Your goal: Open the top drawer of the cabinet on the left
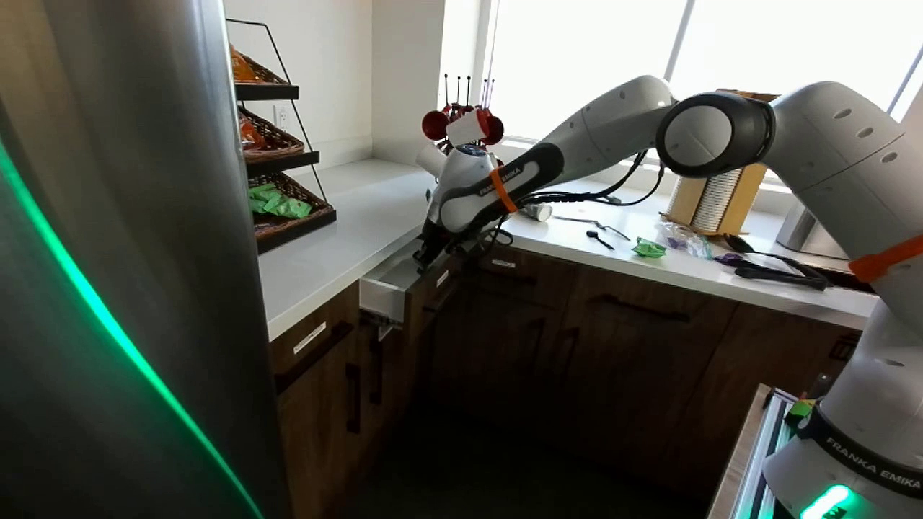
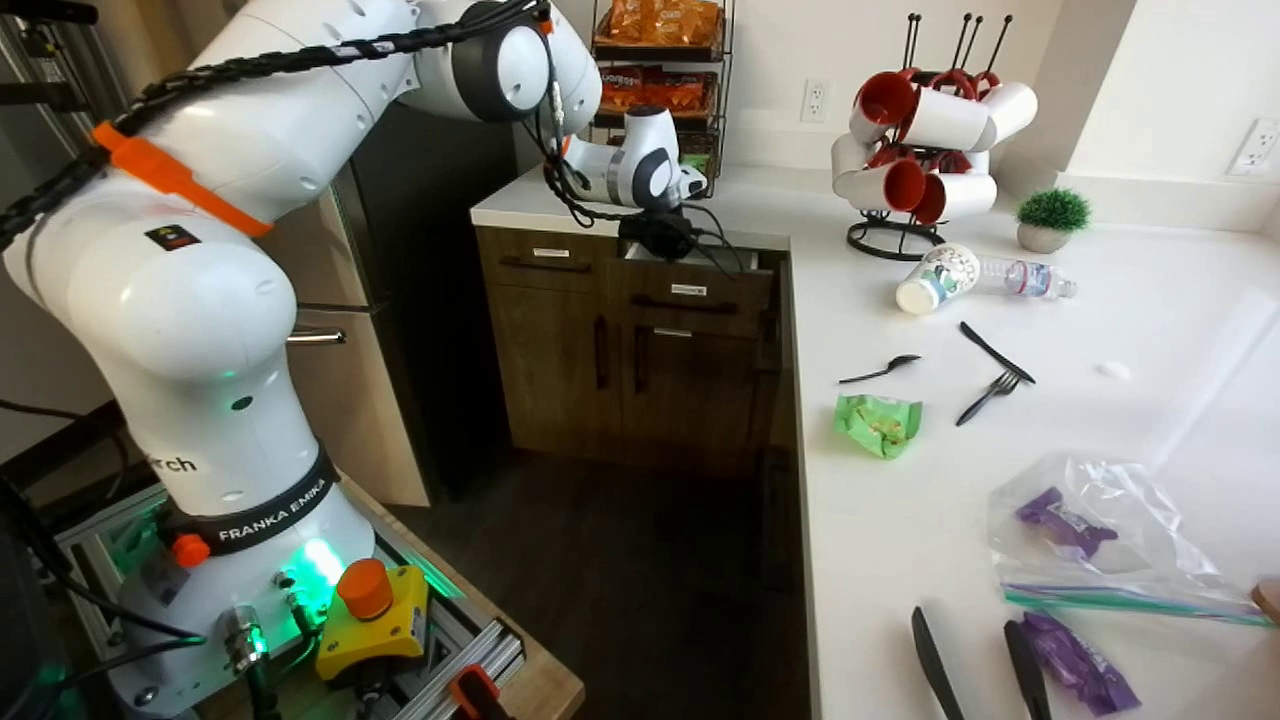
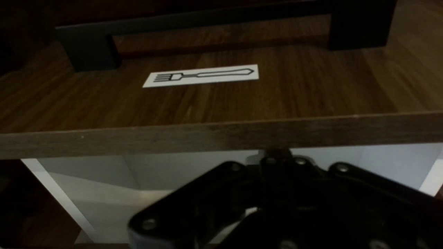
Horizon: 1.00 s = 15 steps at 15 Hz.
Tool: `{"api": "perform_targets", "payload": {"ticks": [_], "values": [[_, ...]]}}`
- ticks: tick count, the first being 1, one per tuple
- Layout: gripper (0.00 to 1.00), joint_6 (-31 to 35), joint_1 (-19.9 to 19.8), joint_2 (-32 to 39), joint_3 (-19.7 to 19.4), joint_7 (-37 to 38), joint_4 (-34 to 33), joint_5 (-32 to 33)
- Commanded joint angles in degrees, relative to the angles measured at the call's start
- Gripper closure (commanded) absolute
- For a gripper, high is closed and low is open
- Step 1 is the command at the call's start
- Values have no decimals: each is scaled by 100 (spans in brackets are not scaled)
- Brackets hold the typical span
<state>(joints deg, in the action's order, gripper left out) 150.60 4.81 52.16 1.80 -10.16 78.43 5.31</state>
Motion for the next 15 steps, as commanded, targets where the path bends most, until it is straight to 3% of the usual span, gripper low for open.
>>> {"api": "perform_targets", "payload": {"ticks": [1,6,15], "values": [[100,-1022,272,-305,-352,465,175,249],[100,-1937,366,-525,-399,825,166,230],[100,-1489,360,-368,-392,1055,-22,210]]}}
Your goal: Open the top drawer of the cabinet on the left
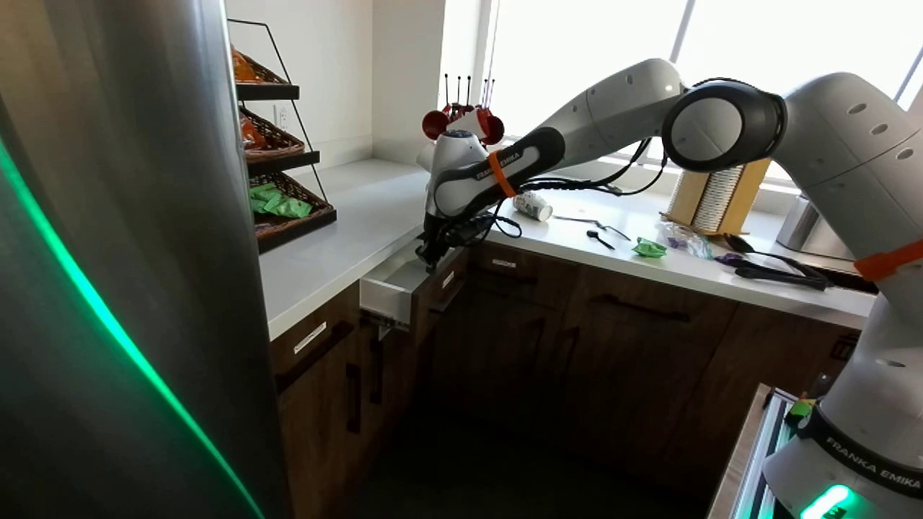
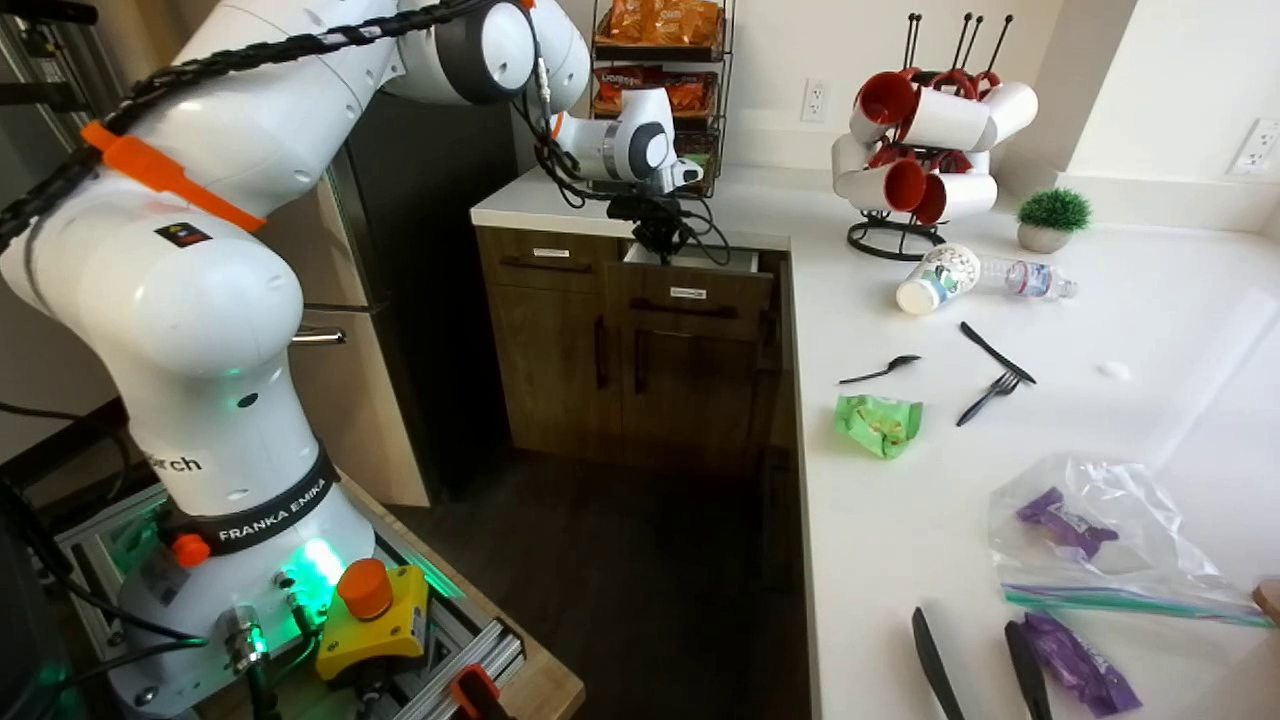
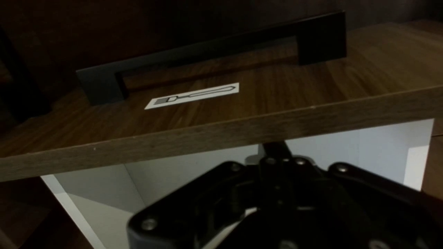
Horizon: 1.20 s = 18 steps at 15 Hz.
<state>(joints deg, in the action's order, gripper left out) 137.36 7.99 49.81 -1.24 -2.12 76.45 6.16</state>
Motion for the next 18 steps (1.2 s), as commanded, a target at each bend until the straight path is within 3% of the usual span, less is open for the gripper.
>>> {"api": "perform_targets", "payload": {"ticks": [1,7,12,18], "values": [[100,-22,81,-109,-145,415,140,139],[100,3,85,-114,-246,1020,-31,69],[100,-82,243,-150,-614,1997,-204,88],[100,0,205,-686,-1038,3476,417,-87]]}}
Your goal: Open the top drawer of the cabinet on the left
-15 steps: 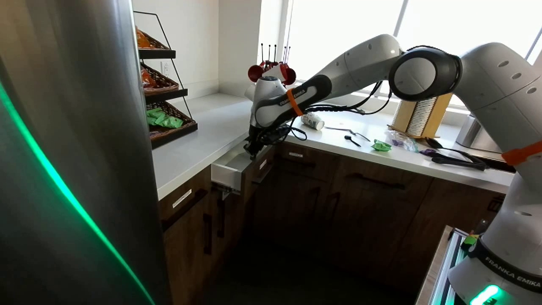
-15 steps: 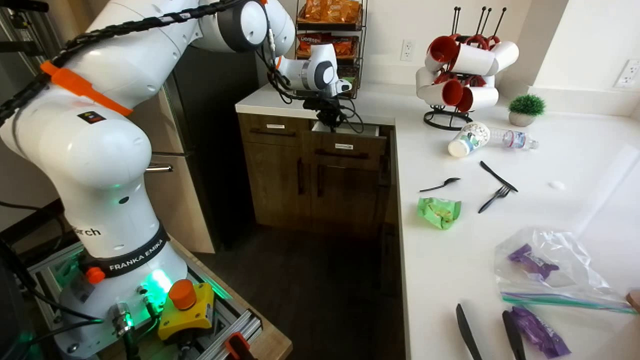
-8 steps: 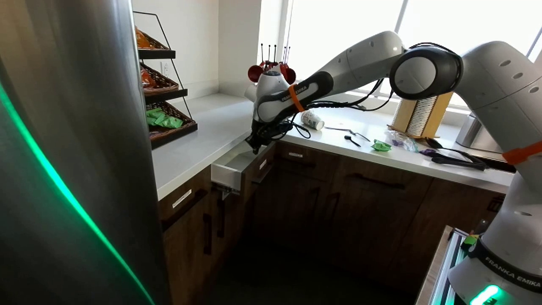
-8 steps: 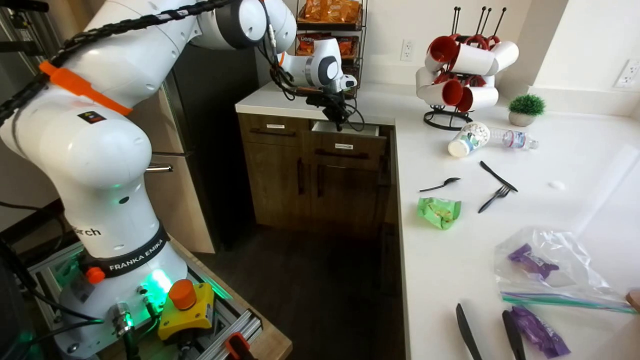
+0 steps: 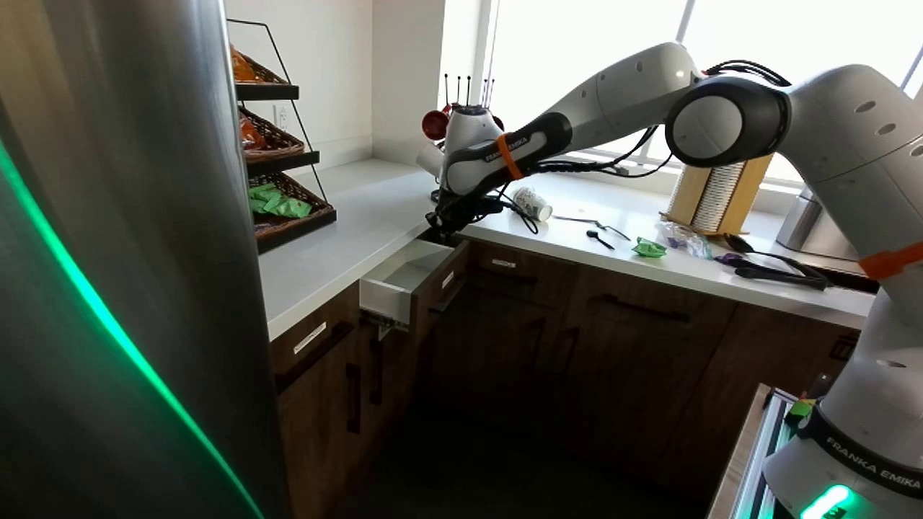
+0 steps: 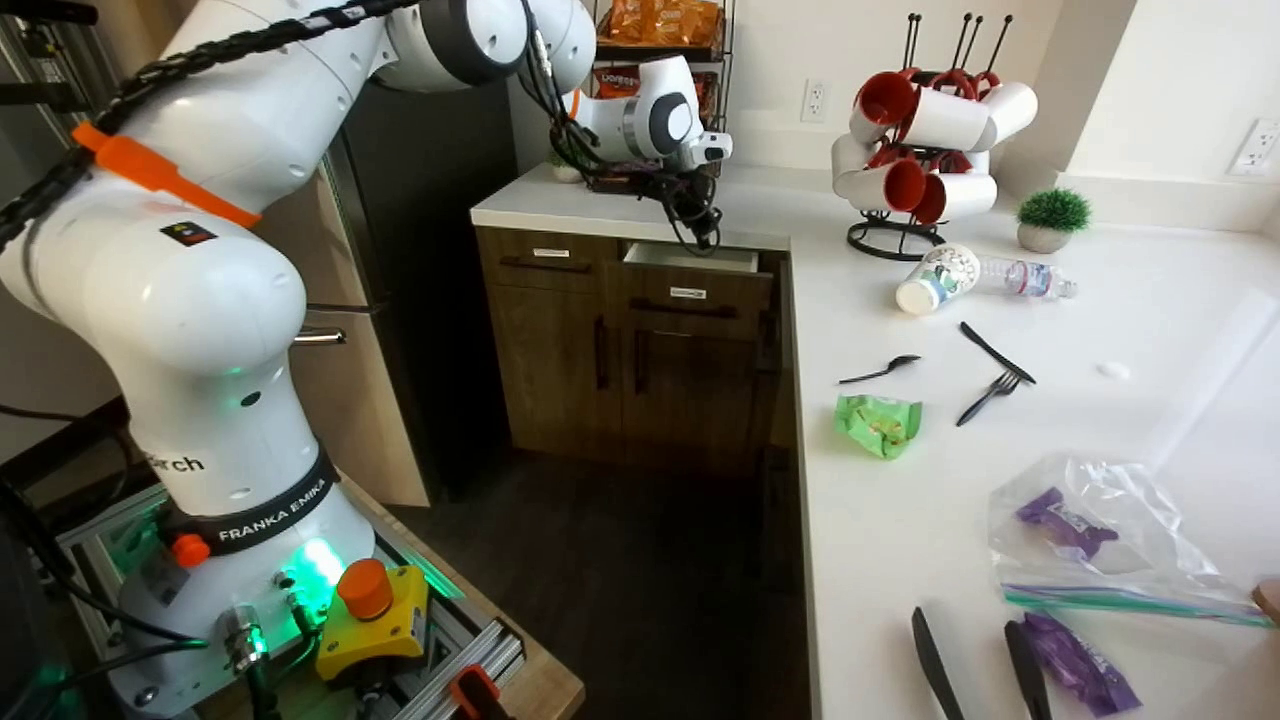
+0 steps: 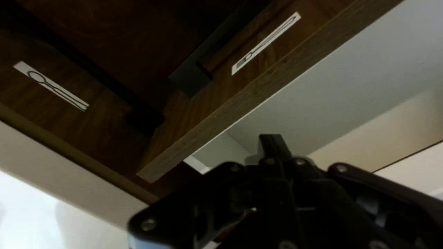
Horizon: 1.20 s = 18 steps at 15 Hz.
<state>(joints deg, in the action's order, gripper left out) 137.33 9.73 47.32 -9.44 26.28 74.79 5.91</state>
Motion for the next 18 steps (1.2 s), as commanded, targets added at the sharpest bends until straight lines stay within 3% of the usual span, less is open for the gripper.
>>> {"api": "perform_targets", "payload": {"ticks": [1,7,8,12,14,18], "values": [[100,26,25,-525,-325,877,728,-46],[100,-22,-215,-848,-627,2028,1591,-102],[99,-20,-306,-626,-518,1654,1116,49],[99,-19,-352,-674,-538,1920,1360,45],[100,-26,-195,-499,-758,2366,1240,239],[100,79,-259,-230,-896,2743,1211,346]]}}
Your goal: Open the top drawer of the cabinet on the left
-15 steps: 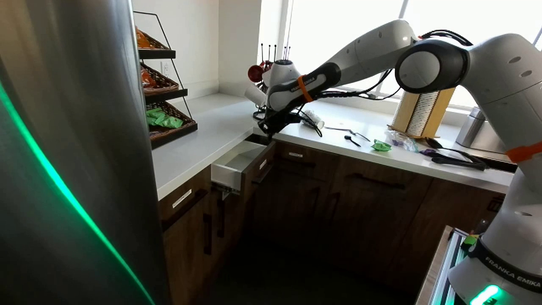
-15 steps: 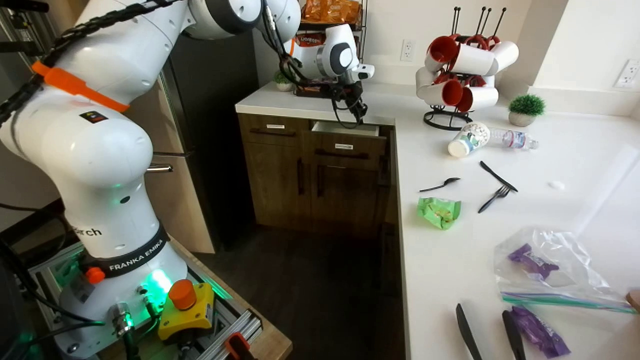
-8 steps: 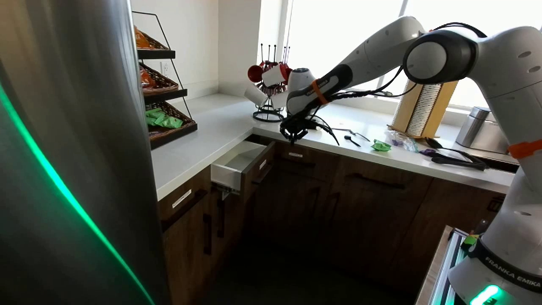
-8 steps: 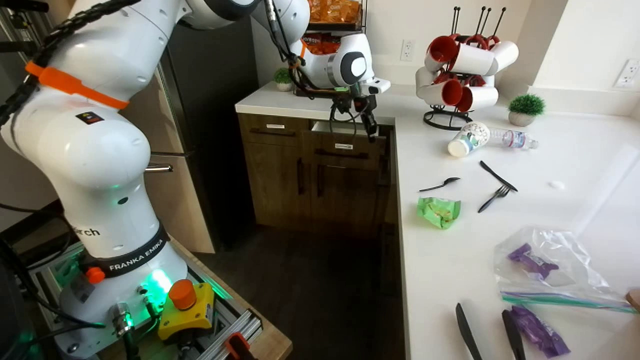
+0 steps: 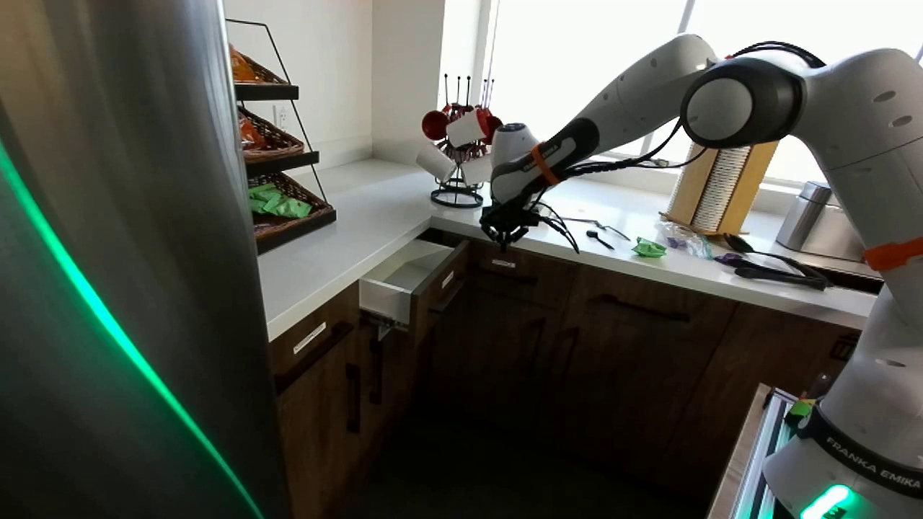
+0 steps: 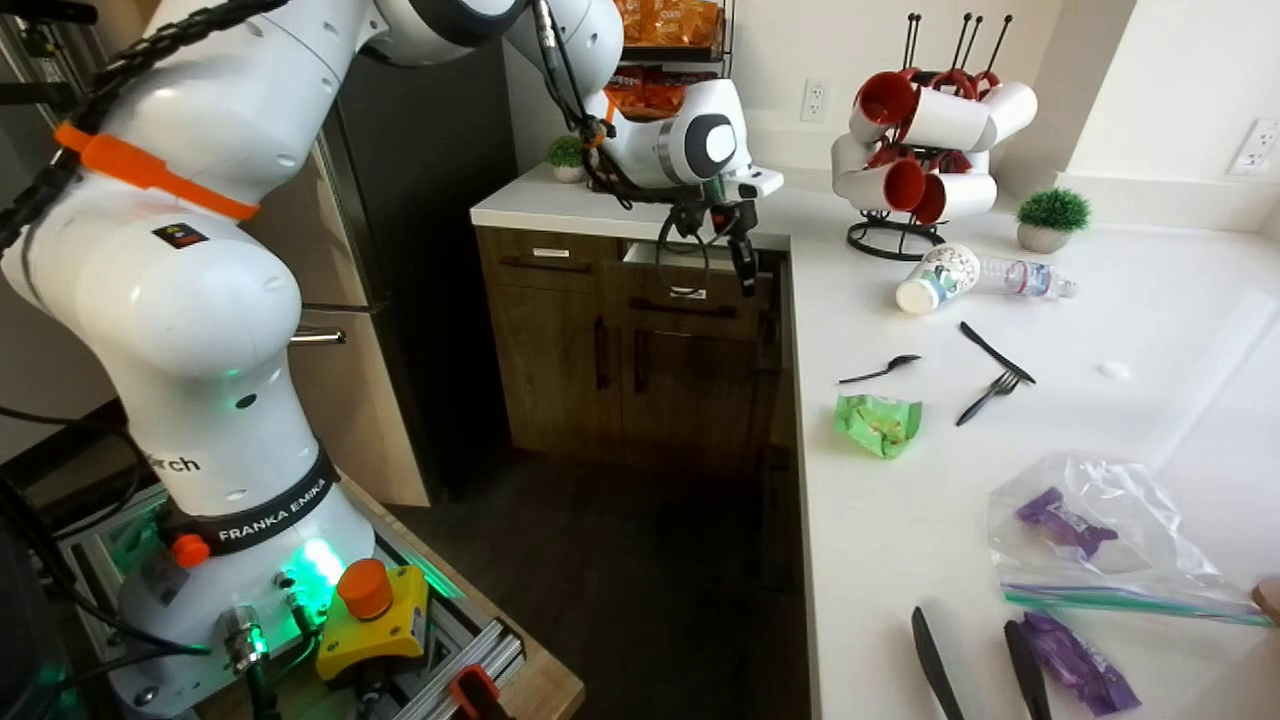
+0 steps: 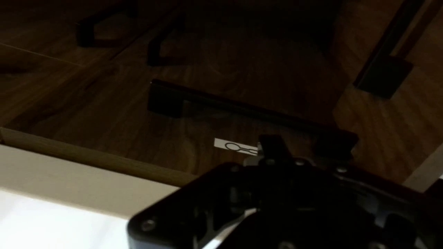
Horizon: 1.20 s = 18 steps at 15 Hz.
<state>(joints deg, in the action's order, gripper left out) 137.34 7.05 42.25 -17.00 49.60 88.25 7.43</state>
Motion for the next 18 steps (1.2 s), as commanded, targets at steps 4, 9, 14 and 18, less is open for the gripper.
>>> {"api": "perform_targets", "payload": {"ticks": [4,9,14,18], "values": [[100,360,15,494,-301,681,-117,326],[100,714,-28,736,-392,688,-161,405],[100,1134,17,858,-591,670,-171,486],[100,1384,32,964,-719,646,-204,535]]}}
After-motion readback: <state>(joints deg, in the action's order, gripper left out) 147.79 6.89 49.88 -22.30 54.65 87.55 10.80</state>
